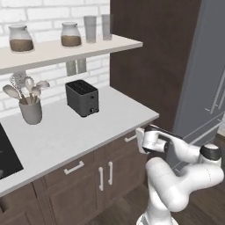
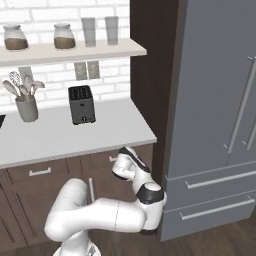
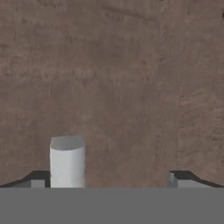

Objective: Take a straw from the drawer in front and place it inside the glass cup on the dining counter.

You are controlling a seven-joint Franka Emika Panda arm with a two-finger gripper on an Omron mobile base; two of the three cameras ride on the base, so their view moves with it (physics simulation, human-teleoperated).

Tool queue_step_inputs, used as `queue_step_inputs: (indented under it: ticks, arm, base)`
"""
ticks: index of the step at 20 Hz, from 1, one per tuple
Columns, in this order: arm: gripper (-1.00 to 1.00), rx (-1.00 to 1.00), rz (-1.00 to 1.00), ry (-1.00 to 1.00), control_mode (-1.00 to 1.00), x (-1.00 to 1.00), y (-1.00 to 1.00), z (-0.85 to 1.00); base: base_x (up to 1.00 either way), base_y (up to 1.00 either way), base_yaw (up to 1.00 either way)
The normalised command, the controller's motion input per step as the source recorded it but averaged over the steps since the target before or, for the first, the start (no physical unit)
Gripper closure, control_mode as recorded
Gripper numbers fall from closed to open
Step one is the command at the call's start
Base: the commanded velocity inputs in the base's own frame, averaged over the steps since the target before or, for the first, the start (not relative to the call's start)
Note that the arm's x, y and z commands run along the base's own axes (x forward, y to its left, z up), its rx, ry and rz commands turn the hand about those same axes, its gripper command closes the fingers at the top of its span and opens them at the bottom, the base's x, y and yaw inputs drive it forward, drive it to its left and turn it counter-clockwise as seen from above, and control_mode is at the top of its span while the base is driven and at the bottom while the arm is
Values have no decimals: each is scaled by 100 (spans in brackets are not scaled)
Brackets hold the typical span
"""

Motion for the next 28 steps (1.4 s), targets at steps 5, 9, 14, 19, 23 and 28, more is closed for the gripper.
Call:
queue_step_inputs:
  ticks: [5, 9, 14, 19, 23, 28]
  arm:
    - [100, -21, 0, 19, -100, 63, 31, -50]
    - [100, -29, 0, 25, -100, 64, 49, -60]
    - [100, -28, 0, 22, -100, 39, 29, -74]
    - [100, -24, 0, 22, -100, 3, 1, -99]
    - [100, -19, 0, 23, -100, -2, -14, -100]
    - [100, -18, -5, 16, -100, -58, -50, -100]
  base:
    - [0, 0, 0]
    - [0, 0, 0]
    - [0, 0, 0]
    - [0, 0, 0]
    - [0, 0, 0]
    - [0, 0, 0]
